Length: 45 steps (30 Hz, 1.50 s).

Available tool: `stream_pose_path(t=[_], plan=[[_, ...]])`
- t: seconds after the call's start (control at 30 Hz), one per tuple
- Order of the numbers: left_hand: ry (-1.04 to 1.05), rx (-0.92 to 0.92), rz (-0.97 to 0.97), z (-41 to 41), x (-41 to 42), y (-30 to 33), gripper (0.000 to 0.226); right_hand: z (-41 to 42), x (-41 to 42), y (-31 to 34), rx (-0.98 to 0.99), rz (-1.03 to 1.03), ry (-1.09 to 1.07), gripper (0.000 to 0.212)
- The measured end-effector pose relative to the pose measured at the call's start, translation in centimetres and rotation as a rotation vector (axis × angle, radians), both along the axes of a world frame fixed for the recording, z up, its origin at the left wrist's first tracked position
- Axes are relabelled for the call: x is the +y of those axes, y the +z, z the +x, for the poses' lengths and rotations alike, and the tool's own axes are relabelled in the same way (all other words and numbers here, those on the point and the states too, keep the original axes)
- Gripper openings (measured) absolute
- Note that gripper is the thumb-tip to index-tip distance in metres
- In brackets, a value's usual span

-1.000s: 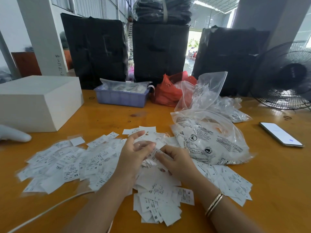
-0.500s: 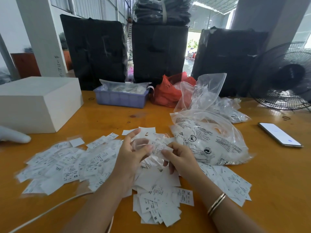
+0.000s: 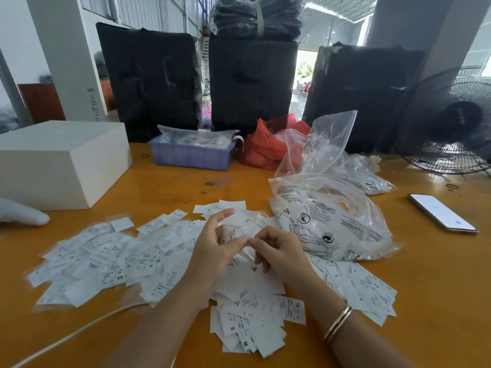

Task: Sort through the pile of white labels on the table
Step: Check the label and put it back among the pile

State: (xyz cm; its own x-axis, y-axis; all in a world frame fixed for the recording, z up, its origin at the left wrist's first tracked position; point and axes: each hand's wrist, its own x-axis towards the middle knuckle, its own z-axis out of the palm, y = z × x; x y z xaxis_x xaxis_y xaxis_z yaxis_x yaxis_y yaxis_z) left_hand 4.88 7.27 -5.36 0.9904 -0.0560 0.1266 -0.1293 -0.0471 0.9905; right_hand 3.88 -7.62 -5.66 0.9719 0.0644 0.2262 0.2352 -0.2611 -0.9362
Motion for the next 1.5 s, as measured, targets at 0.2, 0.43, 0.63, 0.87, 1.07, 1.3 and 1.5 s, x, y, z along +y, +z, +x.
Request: stream_pose_path(t=[0.2, 0.43, 0.63, 0.87, 1.07, 1.3, 1.5], plan=[[0.008, 0.043, -0.167, 0.6, 0.6, 0.3, 0.025, 0.1, -0.4, 0.1, 0.032, 0.057, -0.007, 0.007], [0.013, -0.007, -0.113, 0.4, 0.2, -0.1, 0.023, 0.0, 0.3, -0.6, 0.073, -0.004, 0.088, 0.054], [-0.024, -0.068, -0.034, 0.2, 0.2, -0.1, 0.026, 0.0, 1.5, -0.4, -0.105, -0.153, -0.05, 0.019], [0.178, -0.115, 0.023, 1.0, 1.1, 0.1, 0.022, 0.5, -0.2, 0.8, -0.138, 0.042, -0.244, 0.013], [0.477, -0.265, 0.447, 2.9, 4.1, 0.1, 0.021, 3.9, -6.2, 3.5, -0.336, -0.181, -0.726, 0.017], [0.548, -0.319, 0.909, 3.0, 4.7, -0.5, 0.027, 7.6, -10.1, 1.8, 0.264, -0.854, -0.595, 0.026], [0.475, -0.423, 0.92, 2.4, 3.3, -0.7, 0.022, 7.5, -9.6, 1.8, 0.139, -0.802, -0.723, 0.013]])
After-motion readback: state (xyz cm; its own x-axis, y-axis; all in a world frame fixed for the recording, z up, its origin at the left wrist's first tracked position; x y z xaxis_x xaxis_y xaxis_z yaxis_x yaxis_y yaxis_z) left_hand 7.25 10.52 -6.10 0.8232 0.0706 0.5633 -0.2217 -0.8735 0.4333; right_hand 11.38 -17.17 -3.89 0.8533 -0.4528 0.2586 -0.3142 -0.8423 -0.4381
